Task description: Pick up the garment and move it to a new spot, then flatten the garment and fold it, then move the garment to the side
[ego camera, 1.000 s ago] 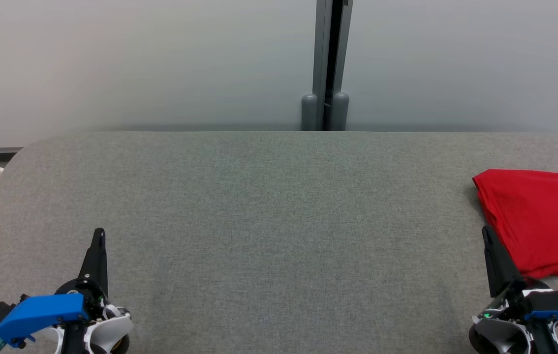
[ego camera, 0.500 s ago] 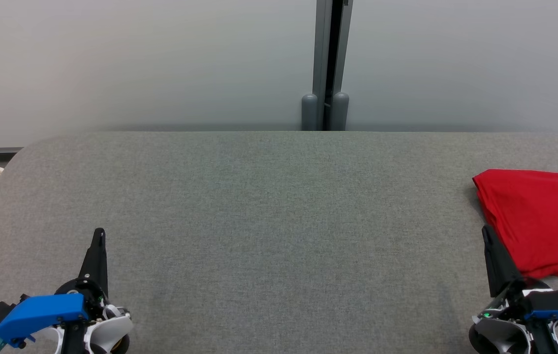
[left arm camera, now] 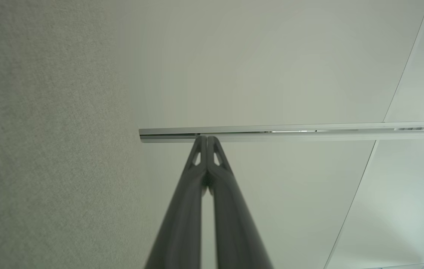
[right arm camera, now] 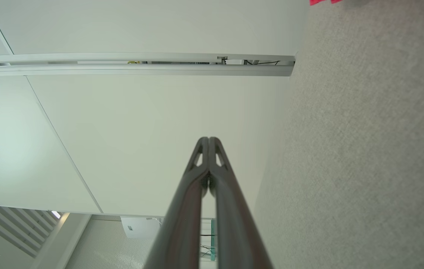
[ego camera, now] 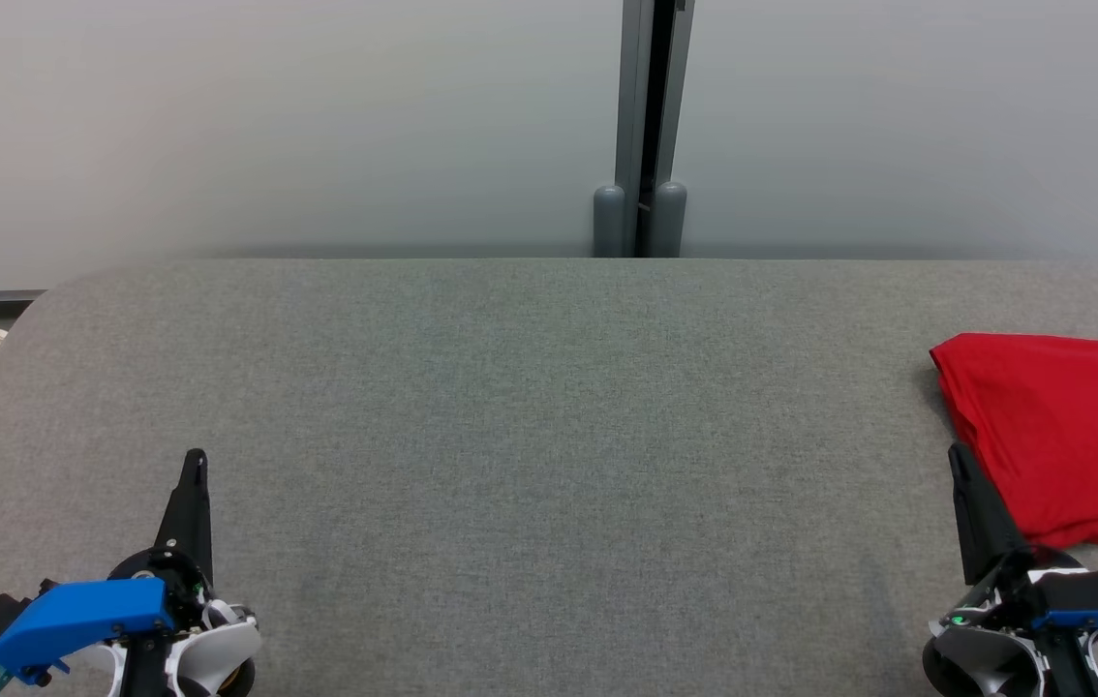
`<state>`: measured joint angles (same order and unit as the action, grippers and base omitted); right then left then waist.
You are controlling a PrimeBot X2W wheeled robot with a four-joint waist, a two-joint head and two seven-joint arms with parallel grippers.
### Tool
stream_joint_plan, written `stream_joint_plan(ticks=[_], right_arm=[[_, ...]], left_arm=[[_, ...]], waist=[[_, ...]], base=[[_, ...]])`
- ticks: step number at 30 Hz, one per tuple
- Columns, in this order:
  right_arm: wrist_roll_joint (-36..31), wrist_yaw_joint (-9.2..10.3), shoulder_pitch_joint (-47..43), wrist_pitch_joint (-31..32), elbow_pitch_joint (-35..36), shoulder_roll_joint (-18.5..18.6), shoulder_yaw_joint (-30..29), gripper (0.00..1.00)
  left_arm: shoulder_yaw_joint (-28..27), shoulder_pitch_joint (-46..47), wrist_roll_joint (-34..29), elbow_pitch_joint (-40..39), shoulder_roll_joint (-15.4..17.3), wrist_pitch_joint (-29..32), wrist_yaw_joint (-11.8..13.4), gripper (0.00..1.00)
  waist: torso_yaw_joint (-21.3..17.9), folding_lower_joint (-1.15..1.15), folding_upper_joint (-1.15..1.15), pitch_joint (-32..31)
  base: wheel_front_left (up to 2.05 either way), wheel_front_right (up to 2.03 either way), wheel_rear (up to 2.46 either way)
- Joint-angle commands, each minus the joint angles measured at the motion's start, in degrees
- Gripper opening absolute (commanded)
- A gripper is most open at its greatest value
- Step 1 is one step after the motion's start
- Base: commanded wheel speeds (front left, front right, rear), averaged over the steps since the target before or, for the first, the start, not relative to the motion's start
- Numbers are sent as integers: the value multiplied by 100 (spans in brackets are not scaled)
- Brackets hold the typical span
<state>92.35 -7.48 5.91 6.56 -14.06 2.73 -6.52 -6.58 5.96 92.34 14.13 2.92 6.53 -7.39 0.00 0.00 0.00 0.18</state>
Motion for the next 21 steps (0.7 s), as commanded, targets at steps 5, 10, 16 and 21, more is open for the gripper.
stream_joint_plan(ticks=[5,10,16,21], right_arm=[[14,-2,61,14,19,27,-11,0],[14,-2,61,14,19,27,-11,0],[14,-2,61,14,19,27,-11,0],[14,-2,60,14,19,27,-11,0]], left_arm=[[-9,64,15,-22,-10,20,-26,0],[-9,64,15,-22,-10,20,-26,0],[-9,64,15,-22,-10,20,-26,0],[-9,64,15,-22,-10,20,-26,0]], waist=[[0,0,0,0],[0,0,0,0],[0,0,0,0],[0,0,0,0]], base=[[0,0,0],[0,0,0],[0,0,0],[0,0,0]])
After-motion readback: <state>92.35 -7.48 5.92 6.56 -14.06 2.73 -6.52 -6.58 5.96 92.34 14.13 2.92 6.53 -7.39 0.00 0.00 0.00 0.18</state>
